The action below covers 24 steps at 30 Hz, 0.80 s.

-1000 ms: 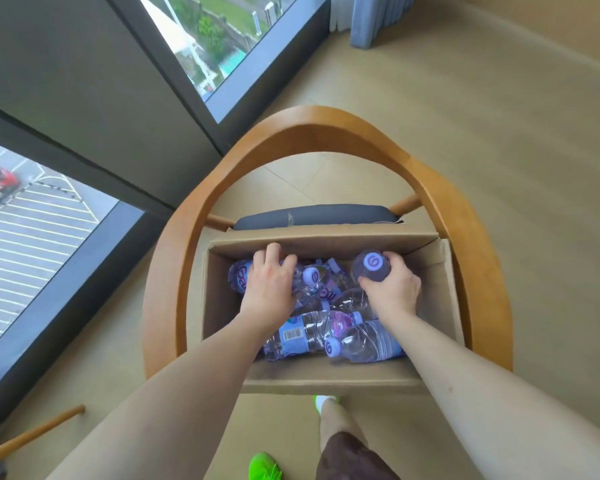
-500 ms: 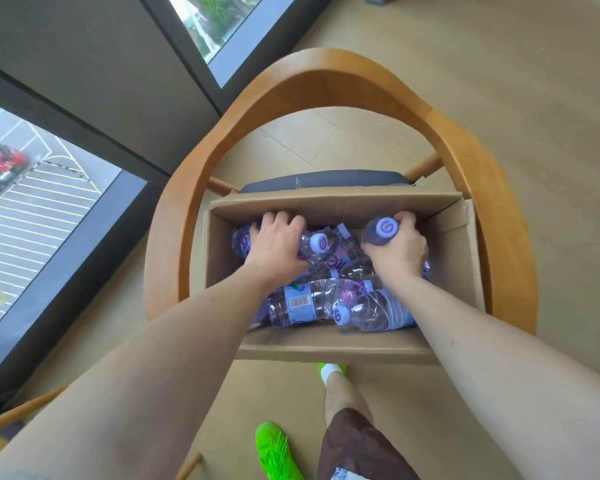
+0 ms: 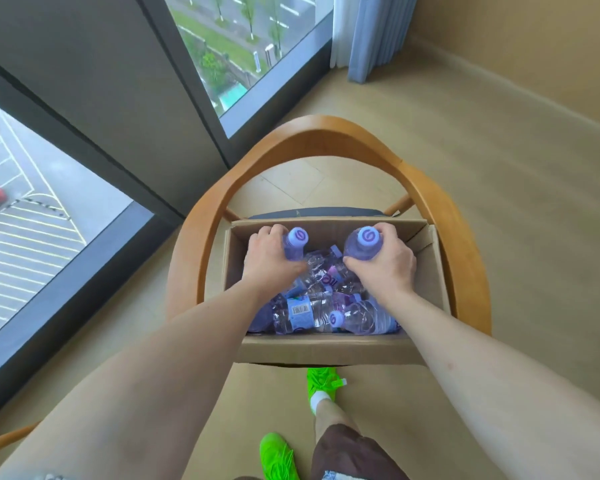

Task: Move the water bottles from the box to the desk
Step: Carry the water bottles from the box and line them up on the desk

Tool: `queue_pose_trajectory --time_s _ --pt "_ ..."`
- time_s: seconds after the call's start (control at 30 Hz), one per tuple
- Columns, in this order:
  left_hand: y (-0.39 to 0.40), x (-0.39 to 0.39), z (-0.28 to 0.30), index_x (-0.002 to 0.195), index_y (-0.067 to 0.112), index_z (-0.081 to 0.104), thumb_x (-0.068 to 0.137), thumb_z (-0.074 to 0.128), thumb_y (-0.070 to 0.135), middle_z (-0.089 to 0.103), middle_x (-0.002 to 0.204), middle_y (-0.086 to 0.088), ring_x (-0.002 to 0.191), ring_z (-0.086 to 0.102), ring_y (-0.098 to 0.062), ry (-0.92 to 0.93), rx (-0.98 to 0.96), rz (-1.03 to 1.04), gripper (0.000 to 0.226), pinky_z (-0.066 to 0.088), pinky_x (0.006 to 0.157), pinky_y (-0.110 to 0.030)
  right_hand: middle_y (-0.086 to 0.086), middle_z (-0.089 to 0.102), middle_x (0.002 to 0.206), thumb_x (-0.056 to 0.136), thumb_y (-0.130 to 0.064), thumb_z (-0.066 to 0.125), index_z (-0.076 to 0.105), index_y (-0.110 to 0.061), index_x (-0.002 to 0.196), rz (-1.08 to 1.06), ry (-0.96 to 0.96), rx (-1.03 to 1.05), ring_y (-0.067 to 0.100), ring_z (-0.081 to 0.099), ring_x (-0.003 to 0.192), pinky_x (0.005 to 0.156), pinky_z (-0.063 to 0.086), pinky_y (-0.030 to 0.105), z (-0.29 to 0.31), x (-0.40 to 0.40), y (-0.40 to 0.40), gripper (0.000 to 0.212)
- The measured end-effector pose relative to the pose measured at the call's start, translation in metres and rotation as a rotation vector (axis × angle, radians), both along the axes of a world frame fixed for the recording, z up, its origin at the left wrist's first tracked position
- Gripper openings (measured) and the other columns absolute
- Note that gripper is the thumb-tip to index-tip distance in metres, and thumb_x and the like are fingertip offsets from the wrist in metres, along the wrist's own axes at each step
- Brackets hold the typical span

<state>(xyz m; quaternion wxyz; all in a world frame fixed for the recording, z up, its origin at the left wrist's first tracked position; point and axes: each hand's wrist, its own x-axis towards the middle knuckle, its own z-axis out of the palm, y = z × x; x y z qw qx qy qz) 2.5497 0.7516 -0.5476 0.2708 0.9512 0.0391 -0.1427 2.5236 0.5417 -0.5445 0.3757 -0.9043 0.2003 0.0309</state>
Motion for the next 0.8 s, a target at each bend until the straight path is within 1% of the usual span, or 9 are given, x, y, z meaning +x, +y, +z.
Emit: queue_pose_trajectory --time_s 0.1,0.17,0.23,0.33,0.5,0.6,0.63,0.73,0.8 --pt "0.002 -0.012 0.041 0.08 0.028 0.044 0.055 0.07 0.044 0.049 0.088 0.006 0.087 0.048 -0.021 -0.051 -0.135 0.115 0.039 0.033 0.069 -0.032 0.006 0.067 0.106 0.063 -0.04 0.088 0.059 -0.02 0.116 -0.024 -0.12 0.046 0.029 0.06 0.102 0.092 0.048 0.044 0.04 -0.011 0.013 0.063" --pt "0.007 -0.022 0.071 0.073 0.03 0.038 0.051 0.066 0.048 0.047 0.081 0.008 0.076 0.049 -0.018 -0.124 -0.192 0.159 0.039 0.03 0.059 -0.031 0.009 0.066 0.108 0.065 -0.044 0.086 0.06 -0.019 0.117 -0.065 -0.192 0.081 0.031 0.059 0.104 0.093 0.047 0.046 0.069 -0.021 0.024 0.063" --pt "0.015 -0.033 0.104 0.07 0.026 0.041 0.048 0.063 0.05 0.051 0.076 0.007 0.07 0.052 -0.014 -0.211 -0.249 0.199 0.039 0.034 0.054 -0.032 0.008 0.065 0.107 0.065 -0.048 0.085 0.059 -0.02 0.114 -0.102 -0.285 0.102 0.032 0.059 0.104 0.093 0.047 0.046 0.101 -0.033 0.035 0.062" --pt "0.027 -0.052 0.155 0.074 0.022 0.056 0.049 0.065 0.049 0.063 0.075 0.004 0.073 0.062 -0.018 -0.311 -0.327 0.223 0.038 0.054 0.065 -0.043 0.005 0.064 0.103 0.066 -0.052 0.084 0.056 -0.018 0.107 -0.144 -0.455 0.11 0.029 0.058 0.098 0.09 0.045 0.042 0.151 -0.053 0.051 0.06" --pt "0.036 -0.096 0.235 0.079 0.018 0.059 0.05 0.071 0.041 0.067 0.074 0.002 0.072 0.066 -0.02 -0.436 -0.562 0.307 0.039 0.058 0.07 -0.046 -0.002 0.061 0.087 0.07 -0.045 0.084 0.048 -0.02 0.093 -0.206 -0.631 0.172 0.019 0.056 0.079 0.071 0.034 0.024 0.224 -0.089 0.08 0.05" --pt "0.041 -0.12 0.282 0.078 0.02 0.06 0.049 0.069 0.037 0.068 0.075 0.002 0.071 0.066 -0.02 -0.504 -0.703 0.387 0.035 0.059 0.071 -0.044 -0.014 0.06 0.075 0.07 -0.034 0.085 0.054 -0.016 0.096 -0.163 -0.641 0.197 0.01 0.058 0.071 0.07 0.039 0.028 0.265 -0.106 0.092 0.044" --pt "0.044 -0.127 0.297 0.077 0.021 0.061 0.048 0.069 0.033 0.068 0.073 0.004 0.071 0.067 -0.02 -0.518 -0.77 0.426 0.032 0.06 0.072 -0.043 -0.014 0.059 0.073 0.07 -0.031 0.085 0.056 -0.015 0.097 -0.142 -0.635 0.192 0.013 0.058 0.072 0.07 0.04 0.029 0.279 -0.11 0.096 0.042" --pt "0.057 -0.146 0.338 0.073 0.016 0.062 0.046 0.069 0.022 0.069 0.068 0.0 0.075 0.071 -0.033 -0.532 -0.934 0.548 0.029 0.062 0.075 -0.05 -0.003 0.064 0.074 0.067 -0.026 0.08 0.06 -0.016 0.089 -0.071 -0.614 0.231 0.026 0.061 0.076 0.074 0.05 0.038 0.314 -0.123 0.109 0.032" --pt "0.068 -0.16 0.359 0.071 0.015 0.063 0.043 0.069 0.024 0.071 0.068 -0.003 0.072 0.072 -0.033 -0.549 -0.942 0.603 0.031 0.061 0.078 -0.053 0.003 0.069 0.081 0.066 -0.028 0.079 0.059 -0.017 0.088 0.012 -0.599 0.253 0.029 0.063 0.08 0.079 0.053 0.043 0.331 -0.129 0.119 0.032"
